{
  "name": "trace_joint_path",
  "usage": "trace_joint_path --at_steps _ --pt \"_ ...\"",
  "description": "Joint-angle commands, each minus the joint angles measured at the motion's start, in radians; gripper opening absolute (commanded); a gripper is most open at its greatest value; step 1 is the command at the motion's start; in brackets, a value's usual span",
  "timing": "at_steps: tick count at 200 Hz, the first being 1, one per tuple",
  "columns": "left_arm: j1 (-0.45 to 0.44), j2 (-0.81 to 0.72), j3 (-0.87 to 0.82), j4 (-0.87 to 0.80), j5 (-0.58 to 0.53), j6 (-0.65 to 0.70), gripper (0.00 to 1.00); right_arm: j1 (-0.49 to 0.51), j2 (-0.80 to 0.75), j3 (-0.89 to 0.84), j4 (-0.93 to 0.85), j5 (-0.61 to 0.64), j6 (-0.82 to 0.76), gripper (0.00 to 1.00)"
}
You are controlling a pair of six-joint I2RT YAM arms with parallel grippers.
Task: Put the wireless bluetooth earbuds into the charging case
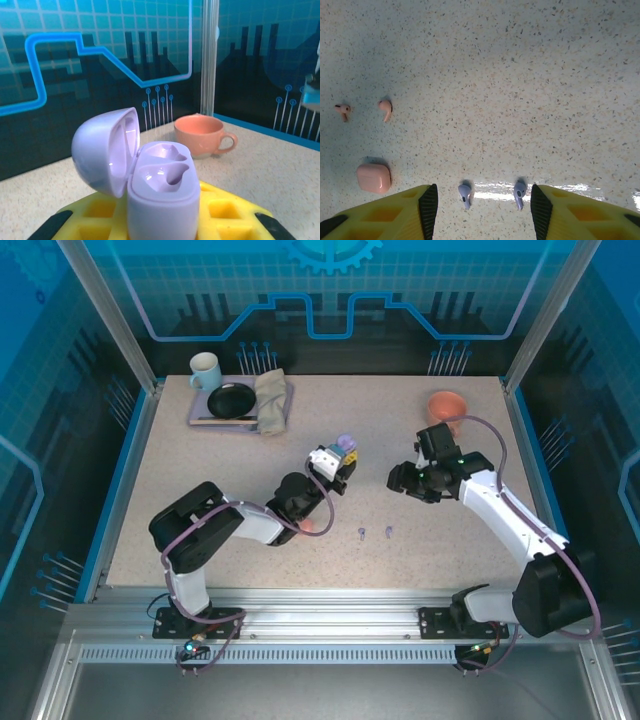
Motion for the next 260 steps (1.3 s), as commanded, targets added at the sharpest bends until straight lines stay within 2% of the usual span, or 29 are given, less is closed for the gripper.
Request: trace_joint_path --at_steps 1,31,88,130,196,260 --pt "0.032 -0.062 -0.057 0.060 0.116 -0.100 0.00 0.018 0.006 0.025 -0.015 0.038 0.017 0.54" --pt "0.041 -0.097 -0.122 0.087 0.255 -0.117 0.00 0.049 0.013 0.019 -0.040 0.087 0.016 0.54" --pt "0.039 -0.150 -0.167 0.086 0.410 -0.117 0.00 0.081 0.054 -0.007 -0.147 0.204 0.106 0.54" --pt "0.043 -0.165 -0.162 0.087 0.535 -0.096 0.00 0.123 0.117 -0.049 -0.127 0.179 0.137 0.52" --pt "0.085 -0.181 -0.152 0.079 0.598 -0.107 0.00 0.187 0.239 -0.097 -0.001 0.127 0.070 0.43" --pt "0.098 -0.186 -0.150 0.061 0.601 -0.111 0.00 0.204 0.303 -0.132 0.072 0.102 0.058 0.37"
